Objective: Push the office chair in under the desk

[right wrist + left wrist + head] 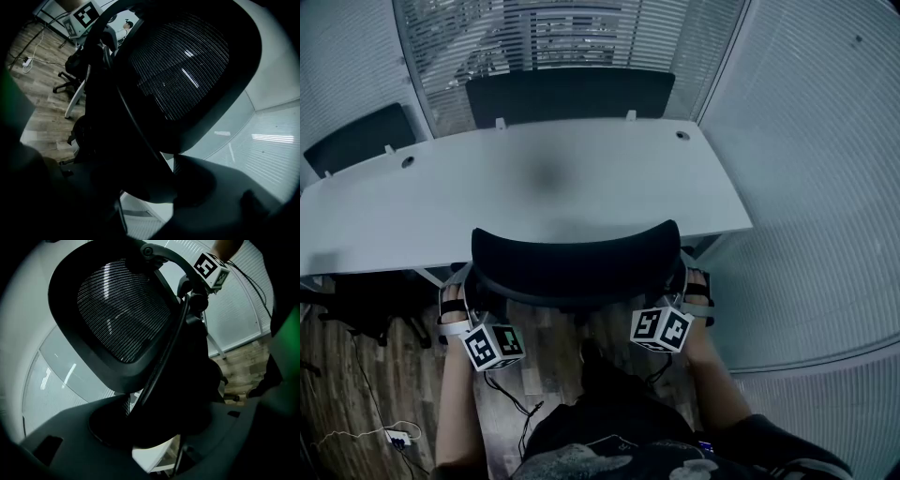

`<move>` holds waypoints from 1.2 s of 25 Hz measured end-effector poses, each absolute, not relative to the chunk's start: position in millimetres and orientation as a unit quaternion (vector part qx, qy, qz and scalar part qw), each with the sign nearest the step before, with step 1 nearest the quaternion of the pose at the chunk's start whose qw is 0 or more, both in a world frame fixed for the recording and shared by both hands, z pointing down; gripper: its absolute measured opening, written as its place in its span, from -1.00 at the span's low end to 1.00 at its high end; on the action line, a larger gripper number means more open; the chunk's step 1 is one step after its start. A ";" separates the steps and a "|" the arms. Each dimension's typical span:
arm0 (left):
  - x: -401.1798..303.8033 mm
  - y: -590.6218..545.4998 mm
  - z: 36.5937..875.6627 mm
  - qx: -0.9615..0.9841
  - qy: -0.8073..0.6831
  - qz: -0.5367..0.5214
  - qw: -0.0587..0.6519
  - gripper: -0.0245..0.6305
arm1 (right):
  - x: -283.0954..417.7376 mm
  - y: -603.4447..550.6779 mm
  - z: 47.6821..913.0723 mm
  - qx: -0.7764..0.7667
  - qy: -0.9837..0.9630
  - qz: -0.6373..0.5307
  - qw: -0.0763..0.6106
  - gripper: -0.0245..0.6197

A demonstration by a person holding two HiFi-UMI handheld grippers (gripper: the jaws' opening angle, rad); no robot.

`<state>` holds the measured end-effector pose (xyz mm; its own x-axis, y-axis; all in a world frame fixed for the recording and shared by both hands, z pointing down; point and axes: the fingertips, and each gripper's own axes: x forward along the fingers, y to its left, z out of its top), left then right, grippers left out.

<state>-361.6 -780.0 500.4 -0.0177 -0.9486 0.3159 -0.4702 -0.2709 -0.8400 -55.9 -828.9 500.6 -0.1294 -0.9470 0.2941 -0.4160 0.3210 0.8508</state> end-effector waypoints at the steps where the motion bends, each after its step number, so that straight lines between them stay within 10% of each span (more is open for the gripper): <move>1: -362.0 -779.9 500.9 -0.650 0.545 -0.461 0.260 -0.08 | -56.3 -829.0 500.9 0.497 -0.686 -0.306 0.435 0.00; 30: -352.9 -716.4 488.2 -0.680 0.569 -0.430 0.168 -0.07 | -31.9 -748.9 488.5 0.540 -0.703 -0.229 0.402 0.00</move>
